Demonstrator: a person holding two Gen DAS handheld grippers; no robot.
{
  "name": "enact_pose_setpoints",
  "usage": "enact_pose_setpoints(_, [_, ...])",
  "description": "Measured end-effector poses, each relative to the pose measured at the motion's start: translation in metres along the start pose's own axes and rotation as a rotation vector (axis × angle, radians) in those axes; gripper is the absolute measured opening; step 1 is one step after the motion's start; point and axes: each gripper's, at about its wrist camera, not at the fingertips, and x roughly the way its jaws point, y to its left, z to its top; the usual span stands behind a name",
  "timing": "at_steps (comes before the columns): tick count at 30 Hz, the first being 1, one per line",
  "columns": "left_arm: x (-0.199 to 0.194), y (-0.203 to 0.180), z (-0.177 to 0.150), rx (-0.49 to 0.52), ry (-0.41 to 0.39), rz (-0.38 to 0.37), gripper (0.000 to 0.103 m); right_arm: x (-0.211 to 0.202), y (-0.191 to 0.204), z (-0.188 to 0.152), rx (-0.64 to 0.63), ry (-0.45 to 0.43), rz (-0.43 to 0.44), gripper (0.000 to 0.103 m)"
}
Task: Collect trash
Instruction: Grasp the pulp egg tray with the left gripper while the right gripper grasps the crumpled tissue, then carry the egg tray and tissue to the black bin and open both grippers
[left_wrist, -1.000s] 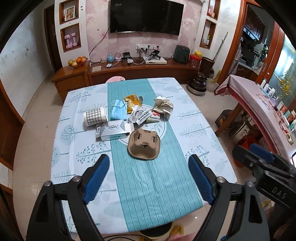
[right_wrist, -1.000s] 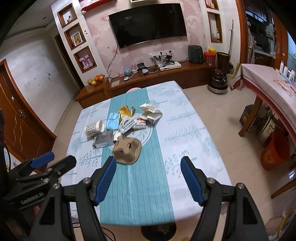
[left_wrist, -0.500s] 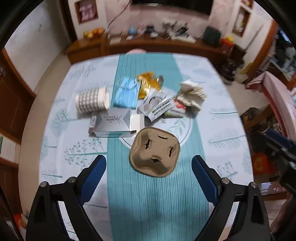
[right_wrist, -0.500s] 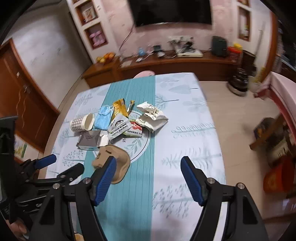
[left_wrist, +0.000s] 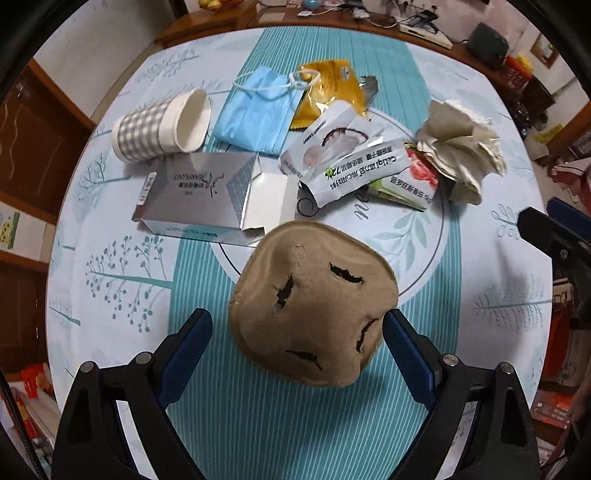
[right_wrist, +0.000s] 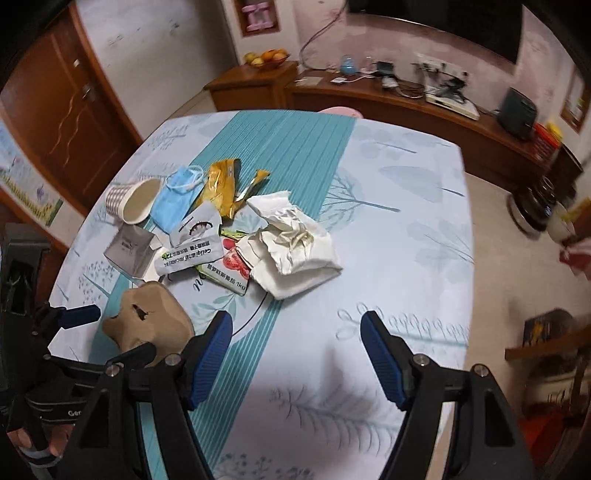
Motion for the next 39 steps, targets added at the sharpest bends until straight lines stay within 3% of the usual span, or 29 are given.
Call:
enact_pose_setpoints(2, [0.003,-0.002,0.003,-0.006,-0.002,0.002,0.089,0.01,0.001,0.004,-0.035,0.003,0.005,0.072])
enact_pose_setpoints(4, [0.004,-0.004,0.004,-0.016,-0.005,0.001,0.073,0.019,0.003,0.009,-0.075,0.005,0.002,0.072])
enact_pose_setpoints(21, [-0.026,0.032,0.02,-0.245,-0.074,-0.153,0.07,0.068,0.026,0.032,-0.344,-0.051,-0.126,0.072])
enact_pose_setpoints(23, [-0.033,0.035,0.021,-0.26,-0.089,-0.162,0.07,0.069,0.026,0.033,-0.353,-0.061,-0.135,0.066])
enact_pose_setpoints(26, [-0.04,0.039,0.022,-0.276,-0.104,-0.177,0.07,0.065,0.027,0.033,-0.361,-0.095,-0.153,0.049])
enact_pose_setpoints(31, [-0.048,0.043,0.017,-0.268,-0.117,-0.181,0.07,0.053,0.022,0.036,-0.309,-0.12,-0.139,0.037])
enact_pose_setpoints(39, [-0.062,0.047,-0.005,-0.234,-0.122,-0.188,0.07,0.025,0.007,0.026,-0.12,-0.101,-0.03,0.036])
